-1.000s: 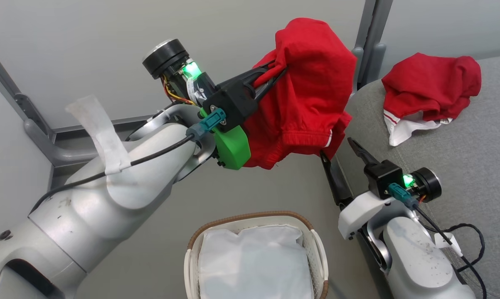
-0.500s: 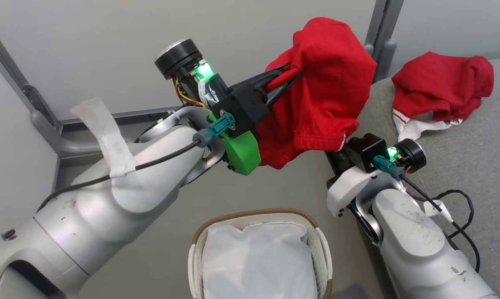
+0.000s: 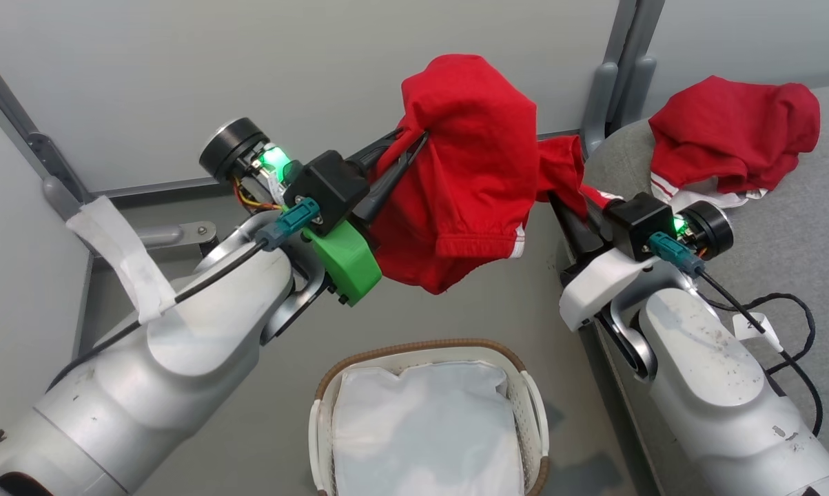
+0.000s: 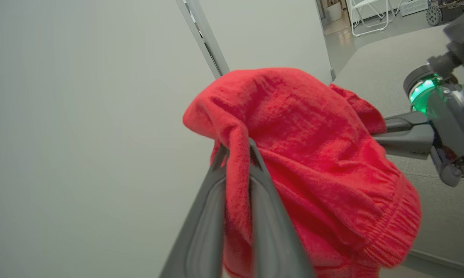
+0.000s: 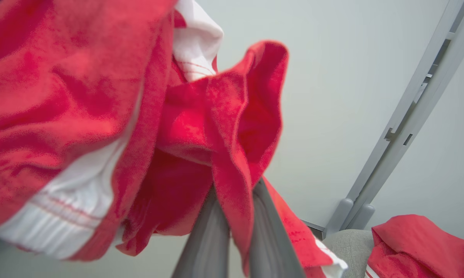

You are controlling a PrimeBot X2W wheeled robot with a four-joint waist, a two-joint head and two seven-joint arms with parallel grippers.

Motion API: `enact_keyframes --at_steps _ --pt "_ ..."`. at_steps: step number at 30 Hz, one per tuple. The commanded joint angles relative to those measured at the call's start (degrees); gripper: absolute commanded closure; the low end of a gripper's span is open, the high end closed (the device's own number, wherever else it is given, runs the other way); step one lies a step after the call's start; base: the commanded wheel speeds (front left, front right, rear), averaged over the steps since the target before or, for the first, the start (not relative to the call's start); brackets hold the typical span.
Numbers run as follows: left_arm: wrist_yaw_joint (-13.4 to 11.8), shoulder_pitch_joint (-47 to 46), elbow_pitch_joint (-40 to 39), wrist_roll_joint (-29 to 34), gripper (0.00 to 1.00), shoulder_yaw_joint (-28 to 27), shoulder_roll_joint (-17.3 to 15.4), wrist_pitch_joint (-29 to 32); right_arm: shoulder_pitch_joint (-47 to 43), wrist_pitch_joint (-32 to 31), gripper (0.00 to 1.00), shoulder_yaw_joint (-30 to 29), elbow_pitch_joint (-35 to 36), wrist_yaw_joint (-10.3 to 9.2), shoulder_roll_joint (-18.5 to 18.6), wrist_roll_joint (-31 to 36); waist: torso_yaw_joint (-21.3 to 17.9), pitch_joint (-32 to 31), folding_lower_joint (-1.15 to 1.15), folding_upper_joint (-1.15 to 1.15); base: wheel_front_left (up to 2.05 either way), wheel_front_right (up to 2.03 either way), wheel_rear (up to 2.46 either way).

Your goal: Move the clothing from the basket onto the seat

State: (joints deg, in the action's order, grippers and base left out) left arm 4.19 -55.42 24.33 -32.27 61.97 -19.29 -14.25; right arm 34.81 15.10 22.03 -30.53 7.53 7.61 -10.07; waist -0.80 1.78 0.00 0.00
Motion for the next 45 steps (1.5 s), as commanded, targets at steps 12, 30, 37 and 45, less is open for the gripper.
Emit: enact_keyframes --at_steps 12,30,37,45 --pt "-2.8 12.0 0.0 -2.3 0.0 -5.4 1.8 -0.9 2.5 0.1 1.0 -3.5 5.2 -0.08 0.2 1.1 0.0 1.5 0.0 0.0 0.0 0.0 0.0" --pt "0.3 24.8 0.1 3.9 0.0 -15.4 6.2 -0.9 1.8 0.1 1.0 -7.8 8.4 -0.08 1.6 3.0 -1.7 3.4 0.0 0.0 0.0 0.0 0.0" --pt "1.4 25.6 0.7 6.5 0.0 -17.7 7.5 -0.9 3.2 0.1 1.0 -8.0 9.3 -0.08 2.0 3.5 -5.0 6.0 0.0 0.0 0.0 0.0 0.0" --pt "2.4 25.3 0.9 9.1 0.0 -19.1 9.0 -0.9 3.3 0.1 1.0 -9.3 10.8 -0.08 2.7 3.9 -12.2 9.4 0.0 0.0 0.0 0.0 0.0"
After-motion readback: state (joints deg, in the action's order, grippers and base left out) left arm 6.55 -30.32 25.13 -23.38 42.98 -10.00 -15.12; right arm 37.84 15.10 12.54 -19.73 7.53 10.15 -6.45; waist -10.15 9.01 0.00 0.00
